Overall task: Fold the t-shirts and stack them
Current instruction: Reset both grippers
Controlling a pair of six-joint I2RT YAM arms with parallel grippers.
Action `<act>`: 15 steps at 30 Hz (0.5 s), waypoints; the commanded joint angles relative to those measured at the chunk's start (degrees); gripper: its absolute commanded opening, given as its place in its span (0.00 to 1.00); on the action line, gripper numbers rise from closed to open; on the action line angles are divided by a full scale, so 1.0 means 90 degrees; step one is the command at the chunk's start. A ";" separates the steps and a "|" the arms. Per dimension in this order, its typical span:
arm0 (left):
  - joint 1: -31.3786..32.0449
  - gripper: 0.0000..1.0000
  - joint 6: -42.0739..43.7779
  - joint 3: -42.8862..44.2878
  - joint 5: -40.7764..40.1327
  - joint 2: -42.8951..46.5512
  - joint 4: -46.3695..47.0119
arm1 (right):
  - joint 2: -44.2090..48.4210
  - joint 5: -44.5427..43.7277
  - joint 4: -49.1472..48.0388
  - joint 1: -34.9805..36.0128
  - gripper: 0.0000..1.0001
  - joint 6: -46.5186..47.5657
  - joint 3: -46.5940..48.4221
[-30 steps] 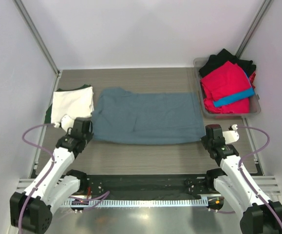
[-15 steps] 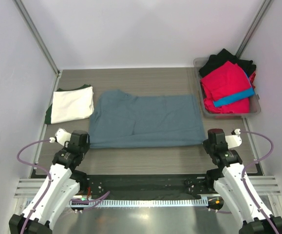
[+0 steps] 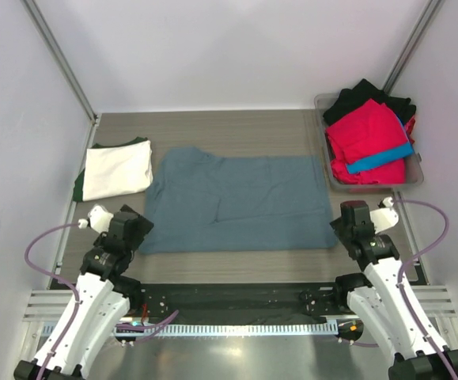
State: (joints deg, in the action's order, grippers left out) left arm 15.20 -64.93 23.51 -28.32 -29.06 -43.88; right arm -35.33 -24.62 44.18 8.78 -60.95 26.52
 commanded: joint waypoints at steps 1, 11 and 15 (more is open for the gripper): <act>-0.0029 0.99 0.1874 0.0697 0.0712 -0.0295 0.1250 | -0.0292 -0.0719 -0.0299 -0.0018 0.51 0.1357 0.1083; -0.0029 1.00 0.2897 0.2592 0.2012 -0.2355 0.2549 | -0.2069 0.1296 -0.1871 -0.0008 0.69 0.3909 0.2638; -0.0039 0.99 0.3317 0.3693 0.2043 -0.4022 0.2590 | -0.2869 0.2081 -0.2457 0.0021 0.75 0.4223 0.3320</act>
State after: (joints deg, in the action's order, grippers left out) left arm 15.18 -40.23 50.57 -12.84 -57.63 -25.50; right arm -58.17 -13.91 28.53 8.78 -29.21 51.20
